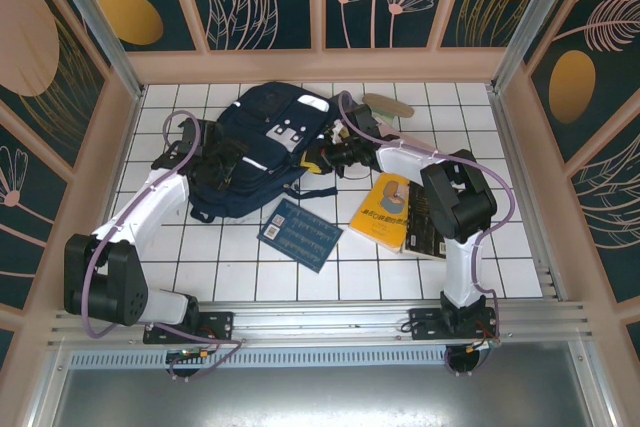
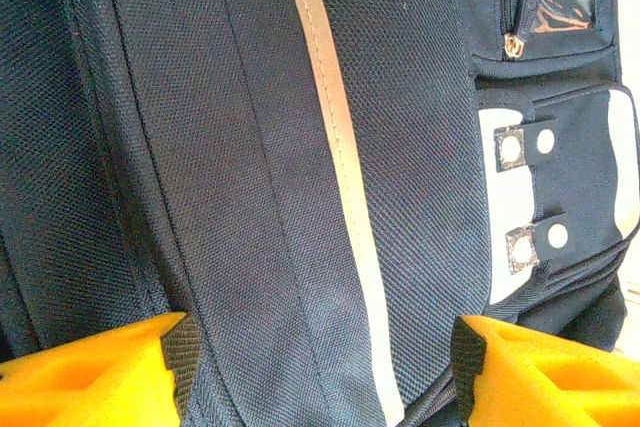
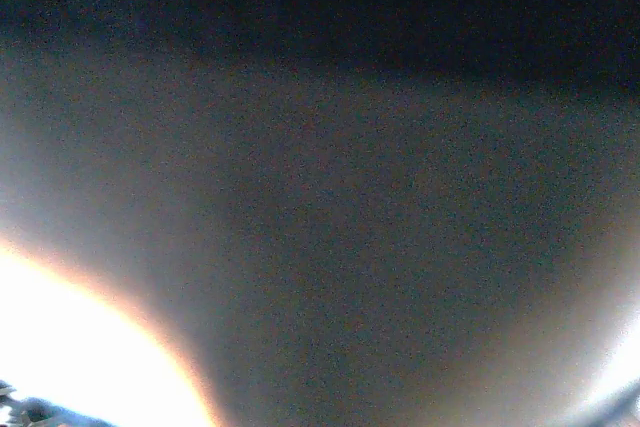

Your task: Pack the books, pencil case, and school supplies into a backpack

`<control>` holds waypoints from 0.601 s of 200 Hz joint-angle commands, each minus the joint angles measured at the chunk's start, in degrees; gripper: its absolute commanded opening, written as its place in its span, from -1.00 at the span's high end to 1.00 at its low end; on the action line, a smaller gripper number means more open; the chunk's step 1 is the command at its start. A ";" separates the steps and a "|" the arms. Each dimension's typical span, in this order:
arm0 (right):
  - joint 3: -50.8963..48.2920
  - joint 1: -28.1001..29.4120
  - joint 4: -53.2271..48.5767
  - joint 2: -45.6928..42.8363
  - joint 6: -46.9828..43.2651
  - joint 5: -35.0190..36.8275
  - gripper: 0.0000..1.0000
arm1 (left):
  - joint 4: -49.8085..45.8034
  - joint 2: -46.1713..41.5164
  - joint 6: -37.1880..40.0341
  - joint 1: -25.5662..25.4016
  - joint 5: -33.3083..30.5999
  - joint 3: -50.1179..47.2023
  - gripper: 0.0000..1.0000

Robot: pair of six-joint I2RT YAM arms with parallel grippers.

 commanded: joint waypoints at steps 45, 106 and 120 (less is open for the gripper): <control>2.21 0.53 0.50 -4.06 -0.08 -2.99 1.00 | 3.18 4.14 -1.41 0.76 2.71 -0.59 -0.28; 8.15 -0.16 -10.88 -2.37 -13.78 -0.21 1.00 | 0.24 -4.93 33.45 0.74 -8.20 3.93 -0.45; 11.11 -0.68 -15.62 -1.04 -20.02 -1.15 1.00 | 0.58 -7.59 48.42 0.33 -2.80 4.07 -0.52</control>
